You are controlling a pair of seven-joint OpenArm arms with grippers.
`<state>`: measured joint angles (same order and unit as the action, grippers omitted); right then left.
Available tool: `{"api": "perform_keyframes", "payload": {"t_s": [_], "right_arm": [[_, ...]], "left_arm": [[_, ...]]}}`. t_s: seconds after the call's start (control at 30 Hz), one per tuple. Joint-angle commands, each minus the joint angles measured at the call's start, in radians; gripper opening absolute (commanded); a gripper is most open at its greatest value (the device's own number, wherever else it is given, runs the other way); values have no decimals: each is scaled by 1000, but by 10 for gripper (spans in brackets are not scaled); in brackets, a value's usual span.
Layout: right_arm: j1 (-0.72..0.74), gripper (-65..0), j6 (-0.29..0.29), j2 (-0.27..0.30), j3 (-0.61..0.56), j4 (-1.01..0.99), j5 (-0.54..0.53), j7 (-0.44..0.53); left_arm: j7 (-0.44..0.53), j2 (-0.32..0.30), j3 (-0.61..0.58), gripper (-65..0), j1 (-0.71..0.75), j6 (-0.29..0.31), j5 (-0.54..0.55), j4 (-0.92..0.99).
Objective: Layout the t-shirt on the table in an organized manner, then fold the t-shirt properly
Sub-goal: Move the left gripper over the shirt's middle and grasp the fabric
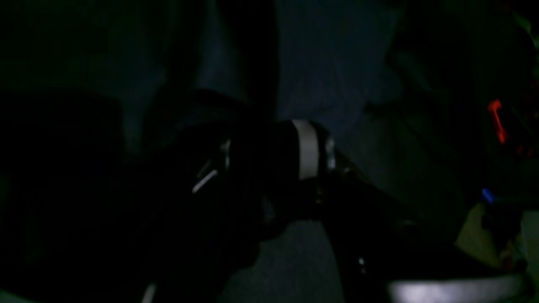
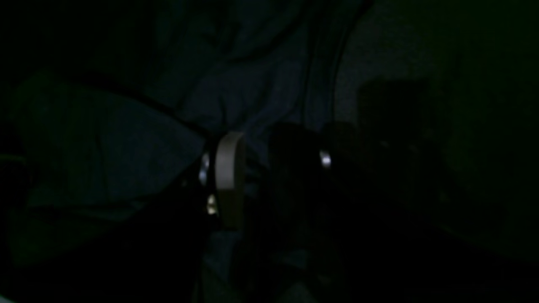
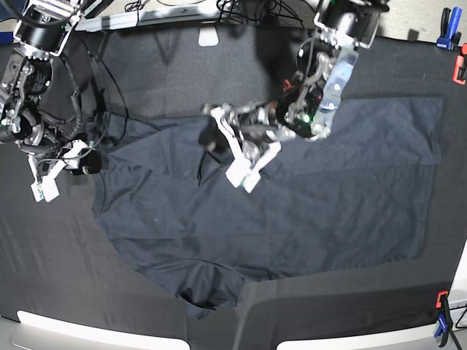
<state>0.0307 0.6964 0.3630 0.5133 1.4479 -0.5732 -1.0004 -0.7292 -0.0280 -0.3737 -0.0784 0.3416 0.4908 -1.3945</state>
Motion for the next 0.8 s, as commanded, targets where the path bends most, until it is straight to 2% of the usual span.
{"api": "perform_keyframes", "payload": {"t_s": [0.0,0.17,0.4,0.53,0.67,0.77], "right_arm": [[16,-434,2,19,6,18,-14,12],[16,-434,2,19,6,18,-14,11],[16,-434,2,19,6,18,-14,9],[16,-434,2,19,6,18,-14,9],[16,-434,2,19,6,18,-14,8],[16,-434,2,19,6,18,-14,8]], "left_arm": [[22,9,1,-491,-26,2,15,-2],[23,8,12,-491,-75,-12,8,78],[42,9,124,-491,-109,-11,62,120],[33,9,135,-491,-109,-9,61,126],[34,8,135,-491,-109,39,60,126],[34,9,135,-491,-111,41,61,126]]}}
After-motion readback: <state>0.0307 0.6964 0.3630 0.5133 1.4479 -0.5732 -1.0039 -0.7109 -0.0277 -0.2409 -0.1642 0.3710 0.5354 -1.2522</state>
